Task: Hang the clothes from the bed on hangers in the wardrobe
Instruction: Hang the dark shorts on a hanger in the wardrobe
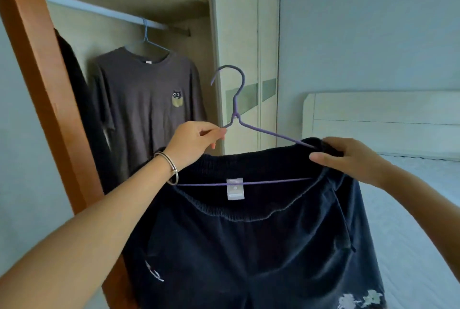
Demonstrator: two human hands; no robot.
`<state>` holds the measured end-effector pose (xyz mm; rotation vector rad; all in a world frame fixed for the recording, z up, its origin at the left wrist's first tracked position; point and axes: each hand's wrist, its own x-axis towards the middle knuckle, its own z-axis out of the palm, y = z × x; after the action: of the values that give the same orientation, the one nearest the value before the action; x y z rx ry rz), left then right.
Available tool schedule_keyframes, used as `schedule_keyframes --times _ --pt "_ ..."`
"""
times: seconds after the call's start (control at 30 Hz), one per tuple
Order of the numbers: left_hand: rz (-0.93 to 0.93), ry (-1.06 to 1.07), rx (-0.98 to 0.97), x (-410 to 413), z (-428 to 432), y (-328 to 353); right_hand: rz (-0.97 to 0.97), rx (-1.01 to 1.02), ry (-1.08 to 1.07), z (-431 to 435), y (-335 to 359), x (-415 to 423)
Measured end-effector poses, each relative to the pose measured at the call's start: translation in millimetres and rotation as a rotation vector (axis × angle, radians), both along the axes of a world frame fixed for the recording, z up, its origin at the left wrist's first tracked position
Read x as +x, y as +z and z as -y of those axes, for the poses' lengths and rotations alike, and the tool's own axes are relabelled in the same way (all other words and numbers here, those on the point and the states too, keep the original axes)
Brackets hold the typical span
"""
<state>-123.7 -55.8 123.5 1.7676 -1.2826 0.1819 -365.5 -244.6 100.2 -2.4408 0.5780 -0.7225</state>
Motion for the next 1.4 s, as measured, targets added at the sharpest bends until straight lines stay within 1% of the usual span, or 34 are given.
schedule_keyframes --times 0.17,0.27,0.37,0.47,0.6,0.7,0.73,0.77,0.8,0.87,0.9,1.0,1.1,1.17,1.3,1.4 --pt "-0.045 0.016 -0.046 45.0 45.0 -3.4 -0.1 0.012 0.05 41.1 7.5 25.1" --pt "-0.061 0.016 -0.092 72.6 58.8 -3.3 -0.157 -0.025 0.031 54.7 8.2 54.2" --pt "-0.022 0.049 -0.155 106.4 71.2 -0.9 -0.027 0.061 0.052 60.7 3.3 90.2" --pt "0.017 0.144 -0.218 148.8 80.3 2.9 0.097 0.113 0.086 55.8 3.1 137.0" --pt "0.008 0.285 -0.28 201.5 87.7 9.9 0.14 0.092 0.091 46.0 14.4 209.9" --pt "0.059 0.415 -0.362 231.6 94.4 21.1 0.17 0.074 0.113 42.1 22.7 259.5" --pt "0.033 0.433 -0.359 240.5 97.9 23.8 0.178 0.075 0.117 41.6 24.5 273.2" --pt "-0.059 0.421 -0.331 248.4 101.9 25.5 0.185 0.07 0.115 41.5 26.5 285.6" --pt "-0.208 0.372 -0.297 254.3 106.2 26.2 0.194 0.06 0.109 41.4 29.2 297.0" --pt "-0.509 0.205 -0.274 262.3 113.9 27.6 0.218 0.06 0.109 42.1 35.5 318.9" --pt "-0.555 0.149 -0.287 267.8 118.0 30.0 0.232 0.068 0.123 43.3 39.6 330.8" --pt "-0.517 0.098 -0.412 288.9 129.0 45.6 0.272 0.075 0.175 50.5 52.7 368.0" --pt "-0.518 0.147 -0.524 320.1 142.3 64.6 0.31 0.083 0.25 64.3 67.0 409.3" --pt "-0.497 0.213 -0.538 343.4 151.9 76.0 0.301 0.121 0.338 78.8 76.1 438.2" --pt "-0.514 0.311 -0.596 389.5 174.4 92.5 0.249 0.121 0.548 109.9 92.0 494.7" --pt "-0.542 0.363 -0.634 420.2 192.6 110.3 0.246 0.127 0.622 131.2 109.6 535.5"
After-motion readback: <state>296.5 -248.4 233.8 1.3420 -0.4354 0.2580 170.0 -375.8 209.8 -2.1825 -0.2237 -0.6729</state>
